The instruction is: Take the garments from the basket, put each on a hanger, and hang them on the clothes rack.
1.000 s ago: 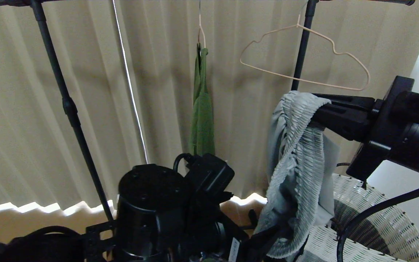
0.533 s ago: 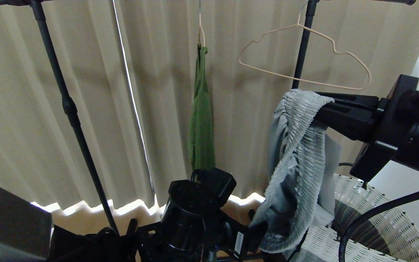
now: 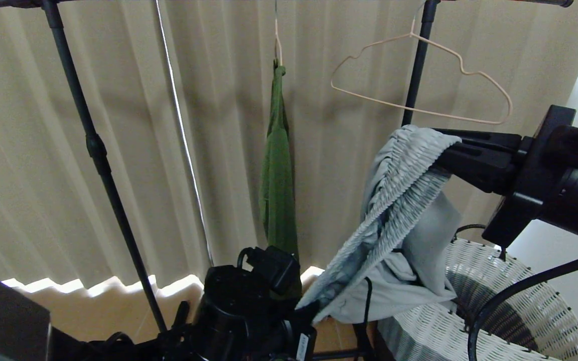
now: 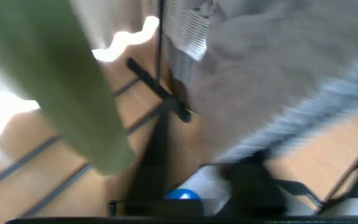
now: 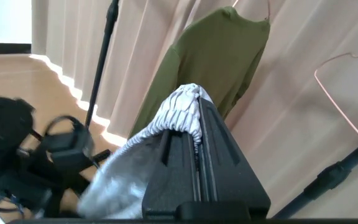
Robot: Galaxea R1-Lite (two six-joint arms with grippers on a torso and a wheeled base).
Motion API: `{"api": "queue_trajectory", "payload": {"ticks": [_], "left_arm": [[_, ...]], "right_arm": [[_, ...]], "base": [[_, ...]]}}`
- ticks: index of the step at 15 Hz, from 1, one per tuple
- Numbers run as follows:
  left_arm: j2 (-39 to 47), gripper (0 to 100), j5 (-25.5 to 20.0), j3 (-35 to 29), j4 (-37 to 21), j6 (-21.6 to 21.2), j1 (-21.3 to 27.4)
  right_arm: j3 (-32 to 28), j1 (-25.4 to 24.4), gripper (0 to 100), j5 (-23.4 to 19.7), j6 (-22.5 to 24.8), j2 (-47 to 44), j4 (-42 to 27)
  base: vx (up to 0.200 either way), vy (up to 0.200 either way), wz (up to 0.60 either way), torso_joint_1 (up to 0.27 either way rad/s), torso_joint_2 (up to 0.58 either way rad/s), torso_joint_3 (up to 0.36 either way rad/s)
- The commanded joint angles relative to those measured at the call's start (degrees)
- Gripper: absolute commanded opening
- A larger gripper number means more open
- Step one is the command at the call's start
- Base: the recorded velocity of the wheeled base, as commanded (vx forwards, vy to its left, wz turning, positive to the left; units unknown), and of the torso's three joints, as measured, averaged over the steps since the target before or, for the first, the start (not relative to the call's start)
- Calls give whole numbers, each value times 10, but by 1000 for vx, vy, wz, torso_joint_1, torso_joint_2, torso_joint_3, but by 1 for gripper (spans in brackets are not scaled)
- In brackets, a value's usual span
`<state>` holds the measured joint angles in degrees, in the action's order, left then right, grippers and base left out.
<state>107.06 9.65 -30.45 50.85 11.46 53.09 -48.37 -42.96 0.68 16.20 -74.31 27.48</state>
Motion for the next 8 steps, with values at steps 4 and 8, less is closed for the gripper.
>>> {"api": "queue_trajectory", "payload": {"ticks": [4,8], "left_arm": [[-161,0,26,93,75,-135,-73],[-280,0,25,-43,-25,-195,-178]], "right_arm": [[2,42,0,3,1,-2,4],[-6,62,0,-1,-10,1,22]], "base": [[0,0,0,0,0,0],[0,0,0,0,0,0]]}}
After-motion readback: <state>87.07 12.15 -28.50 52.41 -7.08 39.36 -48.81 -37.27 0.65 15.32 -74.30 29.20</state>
